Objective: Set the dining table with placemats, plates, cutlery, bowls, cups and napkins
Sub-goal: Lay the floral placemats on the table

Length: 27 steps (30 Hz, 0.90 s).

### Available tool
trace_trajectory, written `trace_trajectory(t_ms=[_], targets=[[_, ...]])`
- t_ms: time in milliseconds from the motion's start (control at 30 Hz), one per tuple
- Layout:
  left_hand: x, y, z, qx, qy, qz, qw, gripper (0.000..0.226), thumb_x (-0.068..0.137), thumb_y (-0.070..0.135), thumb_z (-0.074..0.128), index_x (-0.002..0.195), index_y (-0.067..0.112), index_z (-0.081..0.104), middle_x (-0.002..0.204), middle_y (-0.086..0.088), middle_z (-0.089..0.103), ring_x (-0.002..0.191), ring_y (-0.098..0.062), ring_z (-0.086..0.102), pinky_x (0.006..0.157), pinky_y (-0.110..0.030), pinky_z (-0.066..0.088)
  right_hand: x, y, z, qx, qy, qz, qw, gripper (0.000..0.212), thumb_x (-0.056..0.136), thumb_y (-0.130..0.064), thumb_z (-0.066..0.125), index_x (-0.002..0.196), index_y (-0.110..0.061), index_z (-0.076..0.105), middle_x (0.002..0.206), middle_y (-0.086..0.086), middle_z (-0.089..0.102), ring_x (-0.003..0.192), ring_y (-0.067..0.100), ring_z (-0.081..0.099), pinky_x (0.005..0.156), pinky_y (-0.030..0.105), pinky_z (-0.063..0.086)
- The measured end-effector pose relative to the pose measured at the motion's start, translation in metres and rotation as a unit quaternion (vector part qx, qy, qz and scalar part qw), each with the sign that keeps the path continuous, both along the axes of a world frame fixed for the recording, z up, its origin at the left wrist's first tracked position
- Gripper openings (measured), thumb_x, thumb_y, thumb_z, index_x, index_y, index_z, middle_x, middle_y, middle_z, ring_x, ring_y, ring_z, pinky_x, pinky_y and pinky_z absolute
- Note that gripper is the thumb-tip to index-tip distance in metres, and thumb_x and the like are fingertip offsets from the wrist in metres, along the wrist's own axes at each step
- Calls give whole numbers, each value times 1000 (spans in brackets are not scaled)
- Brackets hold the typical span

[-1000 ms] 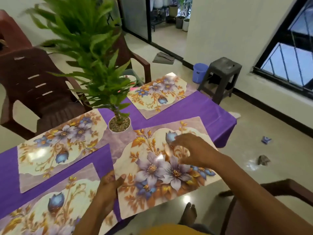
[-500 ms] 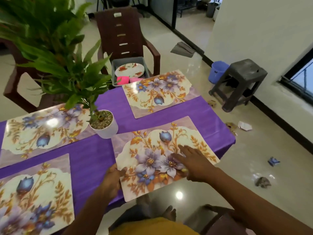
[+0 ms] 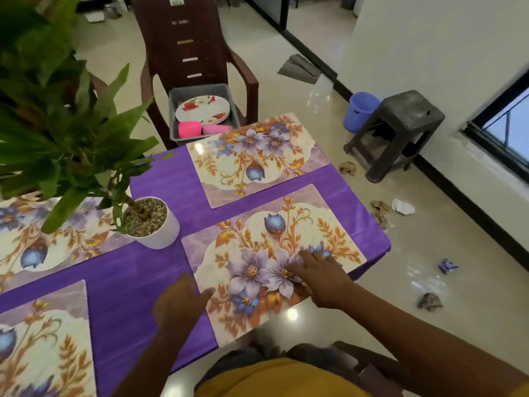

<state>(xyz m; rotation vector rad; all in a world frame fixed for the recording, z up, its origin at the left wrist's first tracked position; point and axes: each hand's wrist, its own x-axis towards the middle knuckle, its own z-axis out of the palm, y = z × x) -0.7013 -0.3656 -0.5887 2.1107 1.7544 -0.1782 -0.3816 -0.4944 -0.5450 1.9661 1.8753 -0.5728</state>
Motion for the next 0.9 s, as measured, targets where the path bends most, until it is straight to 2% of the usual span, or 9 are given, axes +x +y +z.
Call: trace_trajectory(t_ms=[100, 167, 267, 333, 400, 467, 567, 733, 900], targets=[[2, 0, -9, 77, -66, -70, 992, 63, 70, 35, 95, 116, 12, 58, 107, -11, 66, 97, -36, 65, 74, -41, 53, 7, 2, -9, 17, 8, 21, 1000, 84, 82, -44, 79, 149, -41, 29, 165, 11, 25, 151, 37, 28, 114, 57, 36], [13, -8, -9, 108, -110, -129, 980, 59, 69, 36, 94, 113, 17, 59, 110, -6, 62, 101, -31, 62, 79, -41, 52, 14, 4, -13, 28, 15, 48, 998, 77, 84, -50, 75, 148, -41, 34, 167, 11, 23, 155, 38, 20, 118, 61, 31], [43, -32, -2, 93, -117, -213, 966, 85, 73, 72, 71, 139, 21, 57, 147, -9, 53, 137, -34, 50, 106, -48, 46, 24, 12, -18, 37, 34, 93, 994, 77, 83, -61, 73, 147, -40, 36, 169, 11, 21, 157, 37, 15, 121, 62, 26], [59, -49, -5, 41, -53, -263, 962, 114, 71, 95, 51, 160, 24, 37, 170, -10, 25, 157, -36, 24, 122, -56, 30, 32, 19, -20, 31, 36, 120, 992, 94, 74, -66, 78, 150, -40, 31, 169, 11, 19, 157, 38, 14, 124, 59, 22], [71, -60, -8, 8, -4, -280, 960, 132, 65, 105, 38, 167, 25, 12, 174, -12, -2, 160, -38, 0, 127, -58, 15, 42, 26, -21, 22, 19, 149, 988, 109, 67, -72, 79, 155, -40, 22, 170, 13, 14, 157, 42, 11, 123, 60, 19], [78, -67, -14, -18, 12, -261, 965, 132, 67, 102, 39, 166, 28, -9, 172, -14, -19, 158, -37, -16, 128, -56, 8, 54, 31, -22, 8, -7, 156, 988, 124, 65, -79, 75, 160, -40, 7, 172, 15, 1, 157, 45, 1, 123, 64, 12], [81, -69, -17, 3, 18, -234, 972, 137, 64, 98, 50, 166, 27, -9, 172, -18, -16, 158, -38, -14, 128, -55, 12, 67, 37, -27, -15, -30, 174, 984, 134, 66, -85, 69, 159, -41, -16, 171, 14, -17, 155, 46, -14, 123, 65, 3], [72, -64, -24, 7, 11, -229, 973, 140, 61, 101, 52, 167, 26, 0, 173, -12, -16, 160, -33, -15, 129, -53, 13, 68, 39, -26, -20, -12, 189, 982, 127, 73, -82, 66, 160, -39, -15, 170, 18, -15, 154, 50, -13, 121, 66, 9], [65, -64, -17, 2, -5, -230, 973, 139, 57, 109, 18, 167, 27, 4, 174, -10, -13, 160, -32, -13, 128, -55, 17, 61, 41, -30, -17, -15, 196, 980, 133, 68, -78, 75, 158, -40, -15, 171, 18, -13, 154, 52, -8, 120, 68, 14]])
